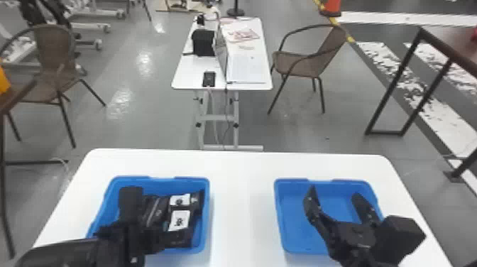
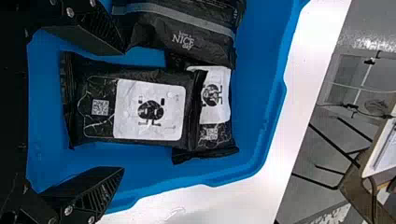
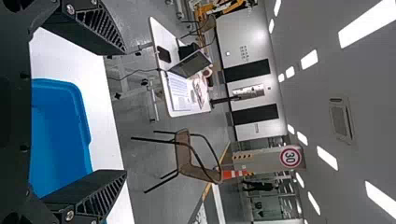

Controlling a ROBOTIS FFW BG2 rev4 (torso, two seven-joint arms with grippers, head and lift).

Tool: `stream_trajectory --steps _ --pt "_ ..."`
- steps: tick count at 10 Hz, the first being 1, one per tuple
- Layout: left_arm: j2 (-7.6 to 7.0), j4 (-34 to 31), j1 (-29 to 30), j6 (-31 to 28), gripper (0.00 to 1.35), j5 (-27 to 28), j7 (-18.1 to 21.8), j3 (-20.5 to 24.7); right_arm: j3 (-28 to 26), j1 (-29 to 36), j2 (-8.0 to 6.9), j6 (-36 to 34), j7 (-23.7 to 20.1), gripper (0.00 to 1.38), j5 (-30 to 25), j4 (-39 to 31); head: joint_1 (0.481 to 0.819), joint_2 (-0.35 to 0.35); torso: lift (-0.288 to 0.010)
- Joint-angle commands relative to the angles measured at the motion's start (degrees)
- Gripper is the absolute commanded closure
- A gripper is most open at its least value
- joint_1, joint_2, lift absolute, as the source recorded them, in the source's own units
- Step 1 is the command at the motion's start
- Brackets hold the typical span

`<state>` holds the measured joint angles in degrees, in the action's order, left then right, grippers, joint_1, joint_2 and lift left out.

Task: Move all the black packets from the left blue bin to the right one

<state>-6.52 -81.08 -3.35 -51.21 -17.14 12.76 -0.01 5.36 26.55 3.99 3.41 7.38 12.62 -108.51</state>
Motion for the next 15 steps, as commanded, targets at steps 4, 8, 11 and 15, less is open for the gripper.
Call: stream_trajectory --steps 4,8,11,15 --pt "0.02 11.6 -6.5 0.8 0.41 3.7 2.8 -0.2 0.0 -0.1 -0.03 0.3 0.0 0.11 0.7 0.5 0.695 -0.028 0.0" --pt "0.11 15.0 -7.7 6.8 1.03 7.0 14.2 1.8 0.1 -0.1 -0.03 0.5 0.0 0.11 0.9 0.6 0.695 -0.033 0.0" --pt "-0.33 5.3 -1.1 8.9 1.21 6.9 23.4 4.5 0.1 -0.1 -0.03 0.5 -0.2 0.11 1.1 0.5 0.695 -0.04 0.0" --pt "-0.07 -6.4 0.4 17.7 1.21 20.0 43.3 0.5 0.0 -3.0 0.67 -0.4 -8.1 0.11 5.7 2.5 0.695 -0.066 0.0"
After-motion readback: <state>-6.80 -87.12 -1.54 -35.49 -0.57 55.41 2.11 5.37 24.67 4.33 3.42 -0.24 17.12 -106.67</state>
